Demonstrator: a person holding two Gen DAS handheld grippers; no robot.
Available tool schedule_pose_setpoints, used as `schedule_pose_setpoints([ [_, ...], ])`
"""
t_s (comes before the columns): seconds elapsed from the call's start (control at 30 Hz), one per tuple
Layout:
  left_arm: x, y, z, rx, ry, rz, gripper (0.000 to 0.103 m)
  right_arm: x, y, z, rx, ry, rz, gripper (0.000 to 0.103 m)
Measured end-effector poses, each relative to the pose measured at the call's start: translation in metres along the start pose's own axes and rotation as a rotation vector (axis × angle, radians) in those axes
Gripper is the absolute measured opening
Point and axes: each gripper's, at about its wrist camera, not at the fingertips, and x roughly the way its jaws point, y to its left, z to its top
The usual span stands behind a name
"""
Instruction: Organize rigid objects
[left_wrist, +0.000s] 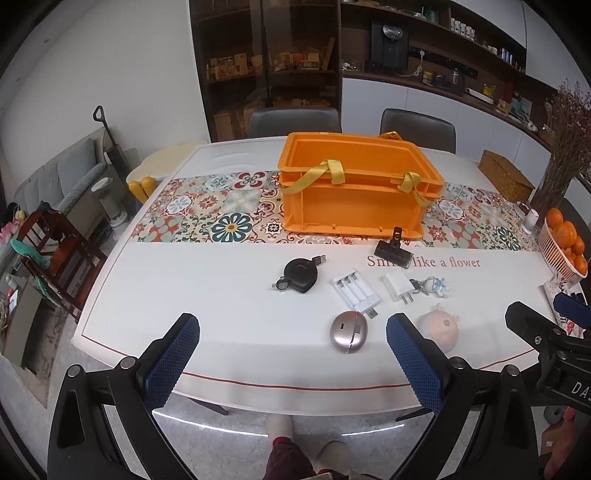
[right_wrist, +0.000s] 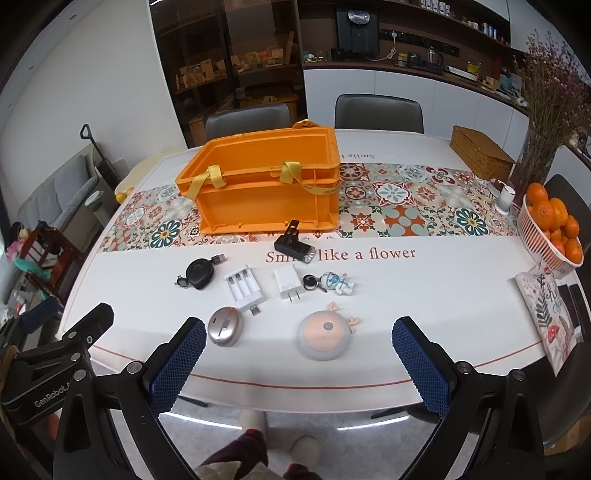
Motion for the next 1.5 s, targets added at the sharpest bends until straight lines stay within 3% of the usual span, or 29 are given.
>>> schedule_pose_setpoints([
  [1.17, 0.006, -0.005, -0.003, 0.01, 0.014, -0.008, 0.103, 0.006, 0.0, -0.002, -0.002, 0.02, 0.001, 0.102],
  [1.5, 0.015, -0.006, -0.006, 0.011, 0.027, -0.042, 0.103, 0.016, -0.004, -0.004, 0.01, 0.054, -0.002, 0.102],
])
